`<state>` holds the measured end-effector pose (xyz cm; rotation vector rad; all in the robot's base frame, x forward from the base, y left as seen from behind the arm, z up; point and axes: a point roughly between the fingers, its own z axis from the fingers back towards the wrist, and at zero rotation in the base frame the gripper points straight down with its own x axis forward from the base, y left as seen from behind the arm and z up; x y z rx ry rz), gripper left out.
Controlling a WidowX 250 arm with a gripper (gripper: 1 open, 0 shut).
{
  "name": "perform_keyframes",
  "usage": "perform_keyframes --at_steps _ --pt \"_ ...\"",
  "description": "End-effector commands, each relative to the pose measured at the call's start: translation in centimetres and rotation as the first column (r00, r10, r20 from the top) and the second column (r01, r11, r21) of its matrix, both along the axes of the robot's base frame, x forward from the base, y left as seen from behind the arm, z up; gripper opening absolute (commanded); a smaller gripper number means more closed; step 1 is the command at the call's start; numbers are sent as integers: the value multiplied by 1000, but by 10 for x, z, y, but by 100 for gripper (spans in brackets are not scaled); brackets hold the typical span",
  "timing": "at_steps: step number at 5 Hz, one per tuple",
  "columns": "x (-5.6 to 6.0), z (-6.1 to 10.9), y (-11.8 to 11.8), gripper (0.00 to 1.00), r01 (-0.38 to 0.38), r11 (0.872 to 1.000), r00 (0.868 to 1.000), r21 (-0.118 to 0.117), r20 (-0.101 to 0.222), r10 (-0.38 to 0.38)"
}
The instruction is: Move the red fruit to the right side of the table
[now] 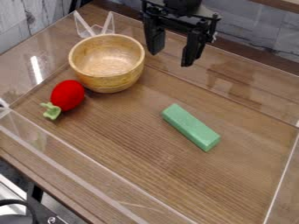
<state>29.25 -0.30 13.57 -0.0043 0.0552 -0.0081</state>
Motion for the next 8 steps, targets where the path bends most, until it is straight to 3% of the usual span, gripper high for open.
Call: perform_keyframes --at_steps 1,2,4,5,6,8 --pt "-11 -1 6 100 -64 998 998 -3 -13 64" --pt "-34 0 32 100 -130 991 991 -1 -5 130" --pt "-72 -14 111 100 -55 998 998 14 43 54" --pt "-88 -15 131 100 -19 1000 998 24 56 18" --pt "-95 -20 142 100 -9 999 998 31 59 7" --pt "-80 -36 159 100 90 996 994 24 58 -91"
